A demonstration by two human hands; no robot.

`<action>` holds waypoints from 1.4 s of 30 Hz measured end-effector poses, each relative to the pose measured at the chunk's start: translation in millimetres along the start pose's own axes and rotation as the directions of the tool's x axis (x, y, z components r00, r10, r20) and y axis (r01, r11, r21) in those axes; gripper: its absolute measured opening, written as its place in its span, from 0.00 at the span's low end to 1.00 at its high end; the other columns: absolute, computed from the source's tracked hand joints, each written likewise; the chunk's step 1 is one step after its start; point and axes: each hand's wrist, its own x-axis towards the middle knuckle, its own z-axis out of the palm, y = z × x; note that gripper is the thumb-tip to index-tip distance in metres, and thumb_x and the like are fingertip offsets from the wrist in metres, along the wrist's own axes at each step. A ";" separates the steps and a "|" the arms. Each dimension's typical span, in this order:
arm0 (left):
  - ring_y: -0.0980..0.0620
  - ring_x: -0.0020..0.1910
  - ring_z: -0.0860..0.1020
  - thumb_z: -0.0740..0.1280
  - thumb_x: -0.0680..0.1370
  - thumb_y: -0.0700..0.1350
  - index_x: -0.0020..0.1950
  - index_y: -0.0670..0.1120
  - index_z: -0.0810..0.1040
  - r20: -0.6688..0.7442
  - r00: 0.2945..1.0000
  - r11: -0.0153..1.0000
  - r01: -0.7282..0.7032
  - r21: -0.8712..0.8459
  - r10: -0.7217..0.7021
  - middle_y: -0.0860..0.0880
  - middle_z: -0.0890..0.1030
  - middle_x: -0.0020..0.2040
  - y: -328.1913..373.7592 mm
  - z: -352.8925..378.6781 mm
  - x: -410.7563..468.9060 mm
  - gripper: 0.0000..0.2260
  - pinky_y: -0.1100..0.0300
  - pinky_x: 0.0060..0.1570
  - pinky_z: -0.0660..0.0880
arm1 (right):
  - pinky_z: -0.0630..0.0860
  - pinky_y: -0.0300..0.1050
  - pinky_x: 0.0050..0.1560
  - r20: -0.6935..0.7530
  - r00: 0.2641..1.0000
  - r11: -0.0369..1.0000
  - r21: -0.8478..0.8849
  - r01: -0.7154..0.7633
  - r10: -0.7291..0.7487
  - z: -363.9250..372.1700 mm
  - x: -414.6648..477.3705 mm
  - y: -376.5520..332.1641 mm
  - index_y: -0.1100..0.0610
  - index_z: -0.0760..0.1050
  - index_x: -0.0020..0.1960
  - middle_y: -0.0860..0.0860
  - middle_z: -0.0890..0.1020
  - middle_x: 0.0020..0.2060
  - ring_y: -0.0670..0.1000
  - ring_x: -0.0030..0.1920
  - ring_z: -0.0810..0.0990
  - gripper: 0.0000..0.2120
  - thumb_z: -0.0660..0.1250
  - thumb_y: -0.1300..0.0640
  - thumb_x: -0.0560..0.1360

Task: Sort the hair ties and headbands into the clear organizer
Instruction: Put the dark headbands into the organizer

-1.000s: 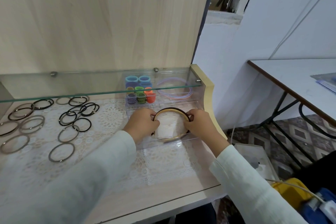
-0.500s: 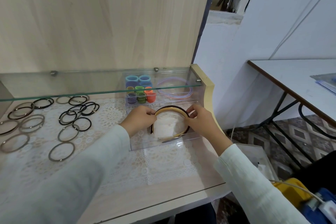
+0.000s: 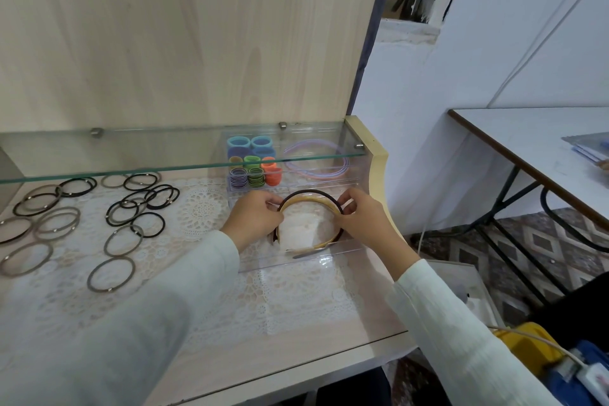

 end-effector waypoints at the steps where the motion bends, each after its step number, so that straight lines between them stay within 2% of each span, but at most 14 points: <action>1: 0.55 0.46 0.78 0.69 0.75 0.37 0.51 0.51 0.80 -0.018 1.000 1.000 -0.008 0.001 0.008 0.56 0.79 0.40 0.3 0.3 -0.9 0.11 0.65 0.44 0.71 | 0.79 0.47 0.41 0.000 1.000 1.000 0.006 -0.001 0.001 0.0 0.0 0.0 0.55 0.74 0.51 0.49 0.78 0.36 0.48 0.35 0.76 0.10 0.70 0.62 0.71; 5: 0.57 0.45 0.77 0.70 0.75 0.37 0.50 0.52 0.80 -0.044 0.999 1.000 -0.018 -0.007 0.018 0.58 0.78 0.40 0.1 1.2 -1.7 0.10 0.67 0.42 0.70 | 0.79 0.46 0.42 0.003 1.000 1.000 0.018 -0.004 0.004 -0.8 0.1 0.4 0.55 0.74 0.51 0.50 0.79 0.37 0.48 0.35 0.77 0.10 0.70 0.62 0.71; 10: 0.59 0.45 0.76 0.70 0.76 0.38 0.59 0.46 0.83 -0.040 0.998 0.999 -0.048 -0.011 0.047 0.56 0.80 0.42 -0.2 -1.5 -2.7 0.13 0.69 0.43 0.69 | 0.79 0.41 0.39 0.016 1.000 0.998 0.049 -0.027 0.026 -1.9 0.0 0.7 0.54 0.74 0.51 0.51 0.81 0.38 0.50 0.37 0.80 0.10 0.70 0.61 0.71; 13: 0.59 0.46 0.76 0.70 0.76 0.38 0.61 0.46 0.82 -0.031 0.998 0.998 -0.062 -0.001 0.062 0.52 0.82 0.47 0.6 -3.5 -5.1 0.13 0.68 0.46 0.69 | 0.70 0.32 0.31 0.015 0.999 0.998 0.053 -0.039 0.038 -2.5 0.9 2.1 0.54 0.75 0.50 0.51 0.82 0.40 0.46 0.37 0.79 0.09 0.70 0.60 0.71; 15: 0.61 0.45 0.77 0.71 0.76 0.38 0.61 0.46 0.82 -0.018 0.998 0.998 -0.067 -0.004 0.067 0.56 0.81 0.45 -0.2 -4.7 -6.2 0.14 0.70 0.43 0.70 | 0.67 0.30 0.29 0.010 0.999 0.997 0.058 -0.049 0.048 -3.1 2.0 2.9 0.54 0.75 0.50 0.50 0.82 0.40 0.44 0.36 0.78 0.09 0.70 0.60 0.71; 17: 0.60 0.45 0.79 0.72 0.75 0.39 0.61 0.48 0.82 0.016 0.997 0.997 -0.073 -0.014 0.073 0.58 0.81 0.44 -0.4 -6.0 -8.3 0.15 0.71 0.42 0.72 | 0.67 0.31 0.29 0.009 0.998 0.996 0.062 -0.058 0.057 -3.4 2.7 3.3 0.55 0.76 0.50 0.51 0.82 0.40 0.44 0.36 0.78 0.09 0.71 0.60 0.70; 21: 0.54 0.50 0.80 0.77 0.71 0.44 0.61 0.53 0.80 0.128 0.984 0.991 -0.129 0.037 0.124 0.56 0.83 0.50 0.5 -9.3 -13.9 0.20 0.59 0.54 0.76 | 0.70 0.36 0.33 0.008 0.998 0.995 0.077 -0.064 0.063 -3.8 3.6 3.5 0.57 0.77 0.49 0.51 0.83 0.39 0.46 0.37 0.78 0.09 0.71 0.61 0.70; 23: 0.55 0.50 0.80 0.78 0.69 0.44 0.63 0.55 0.78 0.192 0.968 0.985 -0.171 0.026 0.163 0.57 0.82 0.51 1.3 -10.7 -16.1 0.23 0.61 0.53 0.77 | 0.71 0.37 0.35 0.010 0.998 0.994 0.082 -0.066 0.066 -4.5 4.4 3.7 0.56 0.77 0.48 0.51 0.83 0.39 0.46 0.38 0.78 0.08 0.71 0.61 0.70; 25: 0.55 0.52 0.79 0.79 0.68 0.45 0.67 0.58 0.73 0.245 0.952 0.977 -0.203 0.067 0.182 0.56 0.79 0.55 0.7 -12.5 -16.5 0.30 0.64 0.52 0.75 | 0.74 0.40 0.38 0.007 0.998 0.994 0.087 -0.069 0.068 -4.9 5.6 4.7 0.56 0.77 0.47 0.50 0.82 0.38 0.48 0.38 0.79 0.07 0.71 0.60 0.69; 28: 0.53 0.60 0.75 0.80 0.67 0.48 0.73 0.61 0.67 0.302 0.938 0.964 -0.221 0.148 0.169 0.52 0.72 0.64 -5.5 -16.3 -11.2 0.39 0.57 0.63 0.73 | 0.77 0.45 0.43 0.001 0.997 0.993 0.089 -0.074 0.074 -5.2 8.4 7.4 0.54 0.77 0.44 0.50 0.82 0.37 0.50 0.38 0.78 0.04 0.71 0.58 0.69; 32: 0.53 0.63 0.72 0.79 0.67 0.50 0.72 0.61 0.69 0.353 0.923 0.953 -0.231 0.196 0.151 0.53 0.69 0.63 -9.3 -19.1 -8.8 0.36 0.55 0.66 0.72 | 0.79 0.48 0.45 -0.002 0.997 0.994 0.083 -0.071 0.072 -5.8 10.8 9.1 0.54 0.77 0.43 0.51 0.82 0.37 0.51 0.39 0.79 0.04 0.70 0.56 0.70; 36: 0.53 0.59 0.74 0.79 0.68 0.51 0.67 0.61 0.74 0.346 0.924 0.943 -0.250 0.219 0.164 0.55 0.69 0.58 -6.9 -20.6 -9.8 0.30 0.58 0.62 0.74 | 0.80 0.49 0.46 -0.005 0.997 0.994 0.078 -0.078 0.079 -6.2 11.9 9.5 0.55 0.78 0.42 0.51 0.81 0.36 0.52 0.39 0.78 0.03 0.70 0.57 0.69; 40: 0.58 0.45 0.73 0.79 0.68 0.50 0.59 0.59 0.80 0.344 0.917 0.926 -0.295 0.236 0.204 0.58 0.70 0.49 -3.5 -22.1 -10.8 0.21 0.67 0.46 0.70 | 0.80 0.51 0.48 -0.004 0.996 0.991 0.094 -0.093 0.094 -7.1 12.5 9.0 0.56 0.79 0.42 0.51 0.81 0.35 0.52 0.39 0.78 0.03 0.70 0.58 0.68; 42: 0.58 0.40 0.72 0.79 0.69 0.49 0.55 0.59 0.81 0.347 0.907 0.911 -0.332 0.245 0.237 0.56 0.71 0.47 -1.9 -21.1 -12.0 0.17 0.68 0.41 0.68 | 0.80 0.52 0.48 -0.004 0.995 0.990 0.101 -0.098 0.099 -7.4 12.7 8.9 0.56 0.79 0.42 0.51 0.80 0.35 0.52 0.39 0.78 0.04 0.70 0.58 0.68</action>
